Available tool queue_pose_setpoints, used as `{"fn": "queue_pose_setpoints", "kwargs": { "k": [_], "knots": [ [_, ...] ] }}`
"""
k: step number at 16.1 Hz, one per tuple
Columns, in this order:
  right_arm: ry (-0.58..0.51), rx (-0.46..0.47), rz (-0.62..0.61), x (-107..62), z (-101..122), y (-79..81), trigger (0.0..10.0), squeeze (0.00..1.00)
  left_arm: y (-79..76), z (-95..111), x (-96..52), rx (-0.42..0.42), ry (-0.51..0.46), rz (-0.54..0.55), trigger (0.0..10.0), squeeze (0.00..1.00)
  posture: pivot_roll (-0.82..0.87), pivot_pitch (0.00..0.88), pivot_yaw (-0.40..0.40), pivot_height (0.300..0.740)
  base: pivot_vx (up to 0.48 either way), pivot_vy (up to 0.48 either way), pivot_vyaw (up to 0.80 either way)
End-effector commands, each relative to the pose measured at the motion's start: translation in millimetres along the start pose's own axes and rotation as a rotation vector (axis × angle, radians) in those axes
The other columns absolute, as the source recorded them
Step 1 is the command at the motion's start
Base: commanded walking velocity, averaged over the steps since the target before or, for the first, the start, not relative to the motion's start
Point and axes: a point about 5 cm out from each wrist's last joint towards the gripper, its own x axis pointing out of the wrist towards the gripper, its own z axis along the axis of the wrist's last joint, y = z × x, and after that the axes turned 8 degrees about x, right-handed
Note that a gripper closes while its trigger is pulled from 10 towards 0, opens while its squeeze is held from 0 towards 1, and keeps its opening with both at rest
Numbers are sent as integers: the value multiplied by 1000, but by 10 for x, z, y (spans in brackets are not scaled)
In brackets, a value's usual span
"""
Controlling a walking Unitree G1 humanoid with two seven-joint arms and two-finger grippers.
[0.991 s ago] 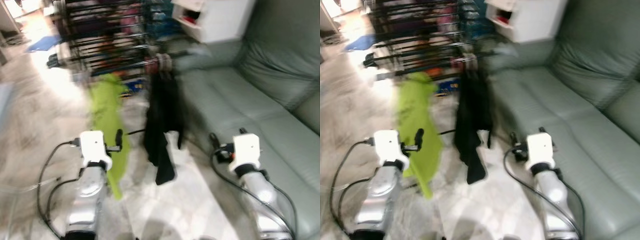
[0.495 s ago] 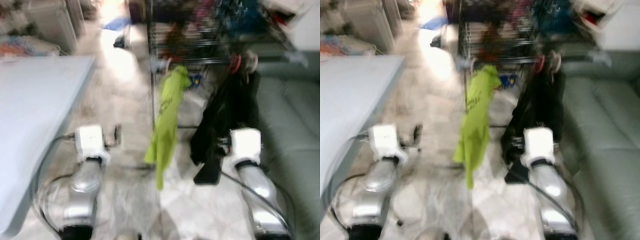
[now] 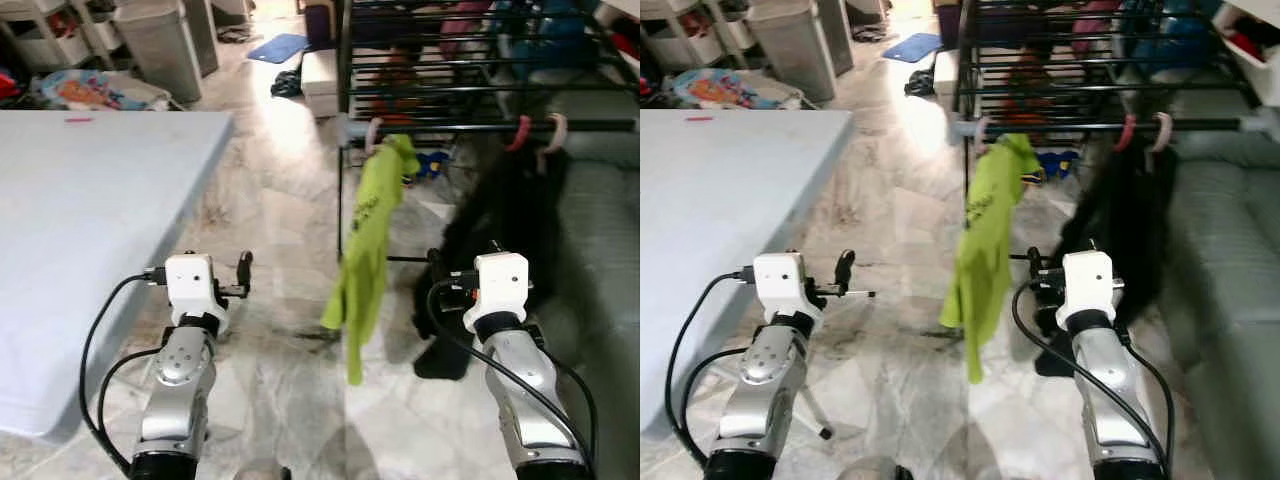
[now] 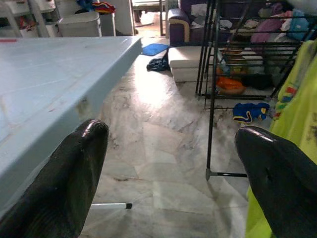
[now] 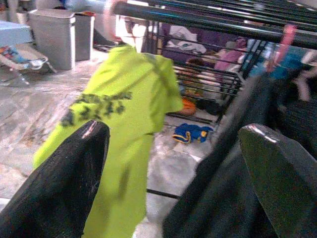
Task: Hang hanger
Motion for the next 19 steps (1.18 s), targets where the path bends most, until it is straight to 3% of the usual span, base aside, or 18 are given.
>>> {"fn": "queue_pose_setpoints", "kwargs": {
  "k": [1, 14, 19],
  "knots": [
    [-16, 12, 20, 13, 30, 68, 10000, 0, 47, 31, 14, 19, -18, -3, 10000, 0, -36, 0, 55, 740, 251, 409, 0],
    [-27, 0, 5, 22, 46, 49, 10000, 0, -61, 33, 16, 29, -34, -65, 10000, 0, -39, 0, 50, 740, 365, 310, 0],
    [5, -2, 5, 48, 3, 58, 10000, 0, -84, 19, 9, 17, -21, -59, 10000, 0, -34, 0, 41, 740, 0, 0, 0]
  ]
}}
